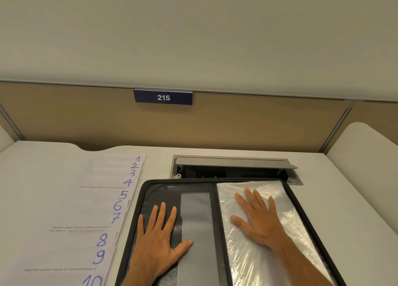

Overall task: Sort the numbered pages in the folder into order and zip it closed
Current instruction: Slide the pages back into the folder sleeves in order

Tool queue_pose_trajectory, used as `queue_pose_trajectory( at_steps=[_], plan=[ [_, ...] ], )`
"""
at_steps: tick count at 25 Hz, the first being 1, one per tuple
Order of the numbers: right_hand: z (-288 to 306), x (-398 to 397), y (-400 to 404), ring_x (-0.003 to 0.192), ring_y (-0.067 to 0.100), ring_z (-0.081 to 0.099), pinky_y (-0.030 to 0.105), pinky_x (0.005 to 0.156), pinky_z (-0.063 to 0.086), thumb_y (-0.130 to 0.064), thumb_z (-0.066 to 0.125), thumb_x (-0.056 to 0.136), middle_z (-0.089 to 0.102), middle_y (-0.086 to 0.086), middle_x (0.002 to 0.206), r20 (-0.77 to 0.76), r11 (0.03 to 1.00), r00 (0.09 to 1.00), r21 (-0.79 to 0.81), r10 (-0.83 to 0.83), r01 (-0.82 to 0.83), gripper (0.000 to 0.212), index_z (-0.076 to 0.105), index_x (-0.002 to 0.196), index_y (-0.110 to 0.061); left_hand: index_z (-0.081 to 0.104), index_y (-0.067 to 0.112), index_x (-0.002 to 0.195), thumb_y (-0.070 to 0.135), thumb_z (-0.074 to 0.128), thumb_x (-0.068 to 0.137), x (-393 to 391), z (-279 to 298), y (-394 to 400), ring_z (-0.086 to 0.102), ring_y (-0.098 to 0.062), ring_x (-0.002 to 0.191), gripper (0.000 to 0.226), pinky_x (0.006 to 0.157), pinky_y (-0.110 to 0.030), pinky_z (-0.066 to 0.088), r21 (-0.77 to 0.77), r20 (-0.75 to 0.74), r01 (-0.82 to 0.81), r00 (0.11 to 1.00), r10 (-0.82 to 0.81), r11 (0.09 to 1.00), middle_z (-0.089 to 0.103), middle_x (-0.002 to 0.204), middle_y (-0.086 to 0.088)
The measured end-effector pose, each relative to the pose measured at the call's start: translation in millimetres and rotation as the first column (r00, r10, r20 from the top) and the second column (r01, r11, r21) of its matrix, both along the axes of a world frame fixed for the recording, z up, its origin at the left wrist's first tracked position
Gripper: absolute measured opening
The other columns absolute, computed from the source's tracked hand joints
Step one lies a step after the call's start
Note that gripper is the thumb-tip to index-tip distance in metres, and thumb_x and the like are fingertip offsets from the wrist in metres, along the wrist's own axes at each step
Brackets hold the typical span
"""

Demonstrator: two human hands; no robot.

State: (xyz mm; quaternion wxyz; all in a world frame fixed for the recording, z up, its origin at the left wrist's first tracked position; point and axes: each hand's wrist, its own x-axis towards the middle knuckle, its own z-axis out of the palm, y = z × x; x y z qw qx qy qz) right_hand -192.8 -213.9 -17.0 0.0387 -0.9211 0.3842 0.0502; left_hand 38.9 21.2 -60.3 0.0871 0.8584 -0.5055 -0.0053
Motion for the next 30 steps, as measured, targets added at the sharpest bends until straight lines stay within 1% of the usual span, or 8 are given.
queue_pose_trajectory(
  at_steps=[5, 11, 16, 23, 25, 26, 28, 30],
  plan=[
    [-2, 3, -14, 0.154, 0.02, -0.016, 0.057, 0.122, -0.009, -0.092, -0.028, 0.059, -0.019, -0.006, 0.166, 0.005, 0.996, 0.996, -0.016, -0.088, 0.088, 0.108, -0.013, 0.154, -0.045, 0.04, 0.028, 0.152, 0.091, 0.037, 0.079, -2, 3, 0, 0.028, -0.024, 0.145, 0.096, 0.116, -0.051, 0.009, 0.004, -0.01, -0.009, 1.0, 0.009, 1.0, 0.039, 0.157, -0.006],
    [0, -31, -41, 0.155, 0.024, -0.008, 0.063, 0.12, -0.001, -0.093, -0.022, 0.061, -0.012, -0.002, 0.168, 0.027, 0.957, 0.957, -0.015, -0.29, 0.291, 0.11, -0.006, 0.157, -0.042, 0.04, 0.028, 0.152, 0.091, 0.037, 0.079, 0, 3, 0, 0.024, -0.023, 0.146, 0.096, 0.115, -0.05, 0.009, 0.0, -0.004, -0.009, 1.0, 0.009, 1.0, 0.039, 0.157, -0.006],
    [-2, -35, -42, 0.155, 0.026, -0.006, 0.062, 0.121, 0.003, -0.092, -0.023, 0.061, -0.011, -0.001, 0.168, 0.017, 0.951, 0.951, -0.014, -0.308, 0.309, 0.111, -0.005, 0.157, -0.04, 0.04, 0.028, 0.152, 0.09, 0.037, 0.08, -3, 9, 1, 0.023, -0.023, 0.146, 0.095, 0.114, -0.052, 0.012, 0.06, -0.058, -0.006, 0.998, 0.009, 0.998, 0.039, 0.157, -0.006],
    [20, -21, -39, 0.155, 0.027, -0.001, 0.067, 0.117, 0.0, -0.09, 0.01, 0.078, -0.003, 0.001, 0.168, -0.063, 0.937, 0.935, 0.009, -0.348, 0.349, 0.096, 0.002, 0.158, -0.036, 0.043, 0.034, 0.149, 0.095, 0.033, 0.076, -7, 23, 0, 0.032, -0.024, 0.146, 0.095, 0.114, -0.047, 0.009, 0.051, -0.122, -0.017, 0.992, 0.023, 0.999, 0.038, 0.157, -0.002],
    [28, -5, -32, 0.155, 0.025, 0.004, 0.063, 0.119, 0.0, -0.084, 0.019, 0.086, 0.009, 0.001, 0.168, 0.02, 0.934, 0.934, -0.014, -0.358, 0.358, 0.089, 0.013, 0.158, -0.032, 0.024, 0.042, 0.155, 0.096, 0.028, 0.076, -1, 31, -3, 0.013, -0.018, 0.153, 0.096, 0.12, -0.044, -0.003, -0.016, -0.111, -0.035, 0.993, 0.033, 0.999, 0.012, 0.164, 0.007],
    [32, 8, -27, 0.155, 0.024, 0.009, 0.059, 0.121, 0.001, -0.078, 0.024, 0.09, 0.016, 0.001, 0.167, 0.091, 0.938, 0.935, -0.017, -0.344, 0.347, 0.083, 0.02, 0.157, -0.03, 0.02, 0.042, 0.156, 0.095, 0.025, 0.077, 4, 37, -4, 0.009, -0.015, 0.153, 0.095, 0.122, -0.041, -0.003, -0.037, -0.163, -0.042, 0.986, 0.035, 0.998, 0.008, 0.165, 0.012],
    [41, 41, -12, 0.15, 0.023, 0.026, 0.05, 0.124, 0.014, -0.065, 0.039, 0.095, 0.036, 0.003, 0.16, 0.264, 0.963, 0.928, 0.011, -0.264, 0.271, 0.07, 0.037, 0.152, -0.024, 0.031, 0.037, 0.153, 0.093, 0.016, 0.076, 21, 45, -4, 0.024, -0.012, 0.147, 0.096, 0.121, -0.036, 0.012, -0.148, -0.196, -0.048, 0.98, 0.018, 0.988, 0.028, 0.16, 0.011],
    [49, 88, 9, 0.139, 0.022, 0.043, 0.04, 0.117, 0.033, -0.051, 0.055, 0.095, 0.053, 0.004, 0.146, 0.458, 0.987, 0.874, 0.056, -0.16, 0.151, 0.057, 0.053, 0.142, -0.019, 0.044, 0.031, 0.147, 0.091, 0.013, 0.077, 49, 56, 1, 0.038, -0.013, 0.139, 0.097, 0.117, -0.034, 0.023, -0.243, -0.182, -0.054, 0.983, 0.009, 0.968, 0.045, 0.15, 0.009]
  ],
)
